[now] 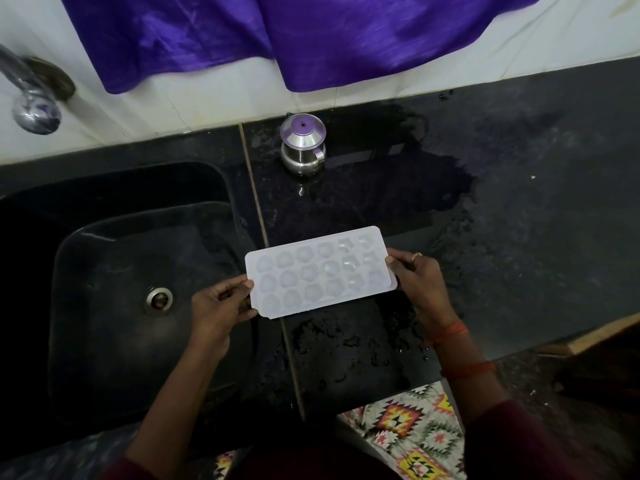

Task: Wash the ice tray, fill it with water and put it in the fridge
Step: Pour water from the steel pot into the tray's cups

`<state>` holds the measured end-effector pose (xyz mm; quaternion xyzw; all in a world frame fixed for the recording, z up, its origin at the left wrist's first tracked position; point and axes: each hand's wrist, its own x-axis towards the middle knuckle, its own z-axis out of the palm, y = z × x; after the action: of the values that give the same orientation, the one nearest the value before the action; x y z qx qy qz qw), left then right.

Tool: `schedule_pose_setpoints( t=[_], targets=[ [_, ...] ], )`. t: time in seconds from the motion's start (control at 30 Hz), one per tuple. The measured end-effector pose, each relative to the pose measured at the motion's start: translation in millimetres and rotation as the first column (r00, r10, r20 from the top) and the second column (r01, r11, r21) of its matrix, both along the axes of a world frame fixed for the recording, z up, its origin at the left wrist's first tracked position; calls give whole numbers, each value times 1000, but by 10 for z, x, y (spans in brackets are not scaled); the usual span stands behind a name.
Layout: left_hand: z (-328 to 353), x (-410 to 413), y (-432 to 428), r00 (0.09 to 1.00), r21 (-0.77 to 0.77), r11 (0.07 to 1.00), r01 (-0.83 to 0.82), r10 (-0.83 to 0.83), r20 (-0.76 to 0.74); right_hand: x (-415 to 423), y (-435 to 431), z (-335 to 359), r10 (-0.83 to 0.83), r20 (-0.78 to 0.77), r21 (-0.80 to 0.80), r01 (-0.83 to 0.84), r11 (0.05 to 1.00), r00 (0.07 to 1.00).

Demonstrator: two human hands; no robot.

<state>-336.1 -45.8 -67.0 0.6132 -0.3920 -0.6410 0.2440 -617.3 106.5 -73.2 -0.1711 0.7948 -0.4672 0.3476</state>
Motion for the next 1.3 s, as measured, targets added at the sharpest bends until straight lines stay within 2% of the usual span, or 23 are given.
schedule_pose_setpoints(
  t=[0.67, 1.3],
  targets=[
    [148, 572, 104, 980, -53, 978, -199, 200, 13, 365, -368, 20, 158, 59, -22, -157, 987, 986],
    [252, 2159, 471, 874, -78, 872, -483, 486, 20, 1819, -917, 157, 411, 106, -74, -405, 911, 905]
  ],
)
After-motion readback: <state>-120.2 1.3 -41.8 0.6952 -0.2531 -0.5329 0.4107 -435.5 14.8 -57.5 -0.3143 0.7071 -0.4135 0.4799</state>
